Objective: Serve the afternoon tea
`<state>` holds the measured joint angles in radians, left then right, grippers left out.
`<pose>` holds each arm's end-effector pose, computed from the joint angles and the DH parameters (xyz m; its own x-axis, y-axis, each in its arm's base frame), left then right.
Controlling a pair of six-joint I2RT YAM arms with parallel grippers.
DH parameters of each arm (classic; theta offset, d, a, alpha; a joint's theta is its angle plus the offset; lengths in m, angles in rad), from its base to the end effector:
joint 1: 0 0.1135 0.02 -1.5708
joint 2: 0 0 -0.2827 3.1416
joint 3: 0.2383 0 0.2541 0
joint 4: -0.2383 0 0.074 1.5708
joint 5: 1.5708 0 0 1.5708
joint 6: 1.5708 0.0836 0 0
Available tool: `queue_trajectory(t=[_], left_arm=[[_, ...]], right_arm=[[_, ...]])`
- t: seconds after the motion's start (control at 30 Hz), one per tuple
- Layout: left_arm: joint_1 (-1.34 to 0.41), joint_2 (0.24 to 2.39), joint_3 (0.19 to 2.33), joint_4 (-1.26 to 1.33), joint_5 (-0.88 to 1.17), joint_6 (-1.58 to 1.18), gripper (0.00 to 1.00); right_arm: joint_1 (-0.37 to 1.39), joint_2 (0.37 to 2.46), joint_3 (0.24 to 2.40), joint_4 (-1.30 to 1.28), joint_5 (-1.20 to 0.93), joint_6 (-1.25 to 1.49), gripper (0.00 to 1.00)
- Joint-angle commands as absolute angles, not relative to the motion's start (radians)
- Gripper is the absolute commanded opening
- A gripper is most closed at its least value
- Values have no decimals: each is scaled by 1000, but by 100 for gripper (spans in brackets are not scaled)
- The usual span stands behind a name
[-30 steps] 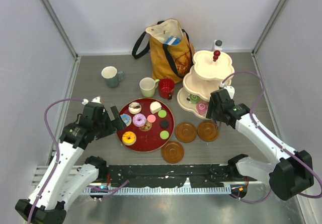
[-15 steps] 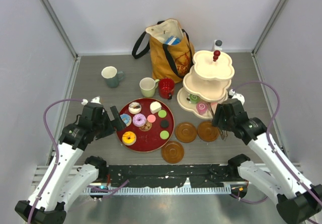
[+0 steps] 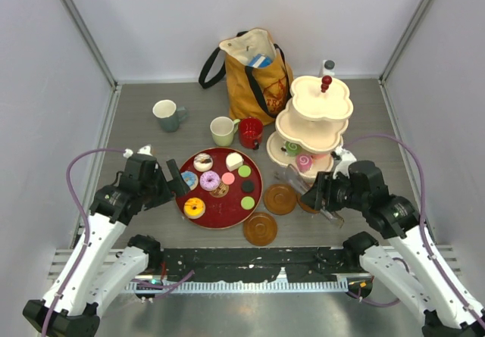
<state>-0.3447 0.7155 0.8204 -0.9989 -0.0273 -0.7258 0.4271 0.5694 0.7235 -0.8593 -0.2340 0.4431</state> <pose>0.1369 -0.0467 0.2616 -0.7623 -0.4312 -0.4826 -0.2464 0.8829 -0.3998 0.1148 0.0735 0.2624 -0.7746 0.1057 -0.6235 -0.2563 0.8489 0.4623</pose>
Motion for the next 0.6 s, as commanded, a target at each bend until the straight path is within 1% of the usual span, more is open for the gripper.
queue_trajectory(t=[0.0,0.07,0.1,0.17,0.23,0.3,0.57], left_arm=[[-339,715,827,-980,-48,-726,100],[-341,712,827,-980,-48,-727,100],[-341,710,825,-980,-49,-727,100],[-339,712,825,-980,-48,-727,100],[-341,713,827,-982,-46,-727,100],[-341,713,825,-980,-43,-727,100],[-339,709,824,-974,-34,-726,100]], right_arm=[[579,619,726,-709,-393,393,60],[727,673,747,-652,-315,397,60],[829,695,756,-608,-286,400,60],[934,780,793,-560,-224,402,60],[985,918,850,-543,-175,400,60],[1005,1004,900,-534,-89,402,60],[1009,1261,1096,-500,-8,368,60]])
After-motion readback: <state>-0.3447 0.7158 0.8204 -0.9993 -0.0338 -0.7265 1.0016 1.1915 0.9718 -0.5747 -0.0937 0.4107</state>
